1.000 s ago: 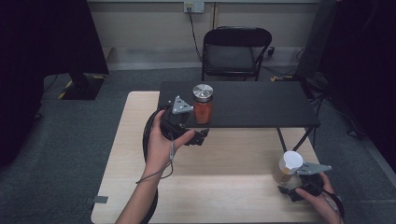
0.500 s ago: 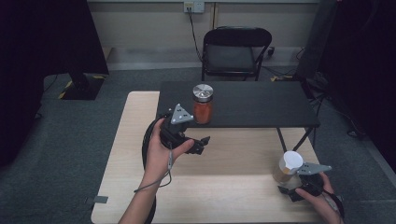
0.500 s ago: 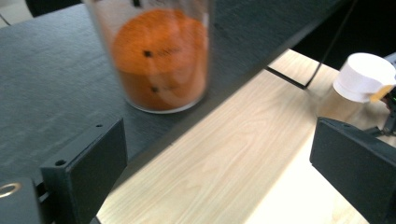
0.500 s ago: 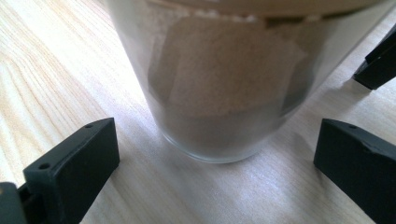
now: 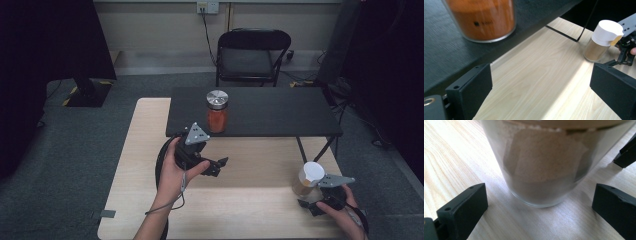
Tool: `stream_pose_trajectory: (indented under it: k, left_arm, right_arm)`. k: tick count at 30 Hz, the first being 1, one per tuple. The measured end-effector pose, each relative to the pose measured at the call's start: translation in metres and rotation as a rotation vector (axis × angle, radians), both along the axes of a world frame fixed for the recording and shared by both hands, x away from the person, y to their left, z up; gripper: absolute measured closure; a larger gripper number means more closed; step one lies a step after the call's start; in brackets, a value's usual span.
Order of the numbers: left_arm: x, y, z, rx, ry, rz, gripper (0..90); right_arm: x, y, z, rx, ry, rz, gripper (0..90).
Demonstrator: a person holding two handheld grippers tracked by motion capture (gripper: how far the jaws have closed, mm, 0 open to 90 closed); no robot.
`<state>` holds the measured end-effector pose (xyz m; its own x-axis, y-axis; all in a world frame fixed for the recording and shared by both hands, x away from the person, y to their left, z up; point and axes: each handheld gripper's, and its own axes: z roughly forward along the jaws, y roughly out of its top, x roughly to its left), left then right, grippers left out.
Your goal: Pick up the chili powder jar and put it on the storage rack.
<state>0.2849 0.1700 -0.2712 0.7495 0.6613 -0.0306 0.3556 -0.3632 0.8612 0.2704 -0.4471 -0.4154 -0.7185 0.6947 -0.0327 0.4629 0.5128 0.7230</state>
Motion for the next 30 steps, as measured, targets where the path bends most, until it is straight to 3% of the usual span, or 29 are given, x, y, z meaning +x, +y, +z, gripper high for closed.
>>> stream_pose_trajectory:
  k: [30]
  left_arm:
    - [-0.003, -0.002, -0.043, -0.022, 0.050, 0.015, 3.9]
  right_arm:
    - [0.000, 0.000, 0.000, 0.000, 0.000, 0.000, 0.0]
